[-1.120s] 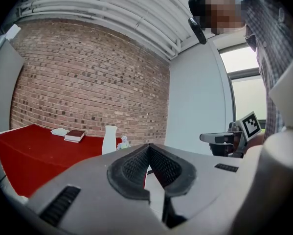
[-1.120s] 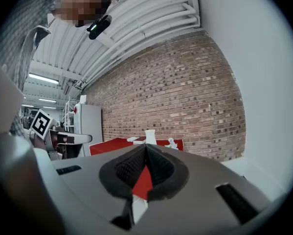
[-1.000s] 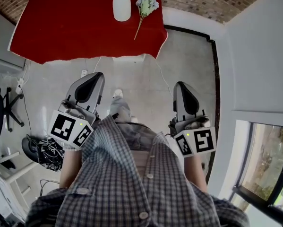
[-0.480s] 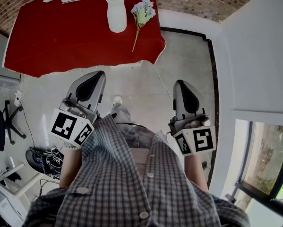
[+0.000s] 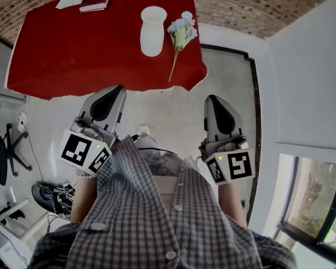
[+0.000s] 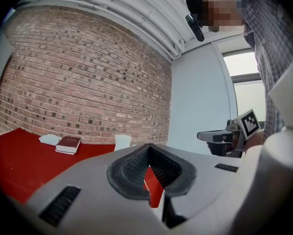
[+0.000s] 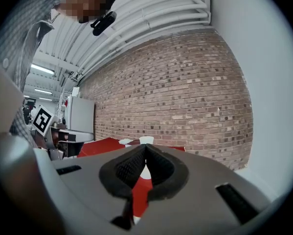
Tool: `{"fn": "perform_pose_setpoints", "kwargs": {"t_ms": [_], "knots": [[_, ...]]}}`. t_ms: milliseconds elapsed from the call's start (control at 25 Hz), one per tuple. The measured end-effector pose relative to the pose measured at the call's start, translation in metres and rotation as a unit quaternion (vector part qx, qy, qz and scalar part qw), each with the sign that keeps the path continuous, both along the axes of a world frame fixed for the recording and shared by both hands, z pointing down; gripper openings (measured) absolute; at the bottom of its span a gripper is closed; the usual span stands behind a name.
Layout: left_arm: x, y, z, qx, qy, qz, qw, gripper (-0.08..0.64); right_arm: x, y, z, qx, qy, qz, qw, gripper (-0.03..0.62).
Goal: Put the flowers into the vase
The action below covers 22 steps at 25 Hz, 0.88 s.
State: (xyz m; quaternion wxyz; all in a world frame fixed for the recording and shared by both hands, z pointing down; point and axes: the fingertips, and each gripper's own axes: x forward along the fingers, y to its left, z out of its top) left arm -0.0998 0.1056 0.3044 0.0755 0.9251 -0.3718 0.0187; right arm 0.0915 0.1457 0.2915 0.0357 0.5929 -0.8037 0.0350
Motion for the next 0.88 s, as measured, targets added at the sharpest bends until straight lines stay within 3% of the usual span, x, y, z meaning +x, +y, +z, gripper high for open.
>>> {"fn": "perform_pose_setpoints", "kwargs": {"t_ms": [400, 560, 880], "knots": [[-0.015, -0.063, -0.001, 0.007, 0.002, 0.014, 0.9999, 0.006, -0.018, -0.058, 0.001, -0.004, 0.01, 0.013, 1.0, 0.006], [-0.015, -0.083, 0.0, 0.014, -0.005, 0.029, 0.9995, 0.006, -0.019, -0.075, 0.013, -0.038, 0.011, 0.031, 0.999, 0.006], [-0.016, -0.11, 0.009, 0.004, -0.008, 0.042, 0.9991, 0.006, -0.024, -0.09, 0.027, -0.057, 0.011, 0.042, 0.997, 0.006]]}}
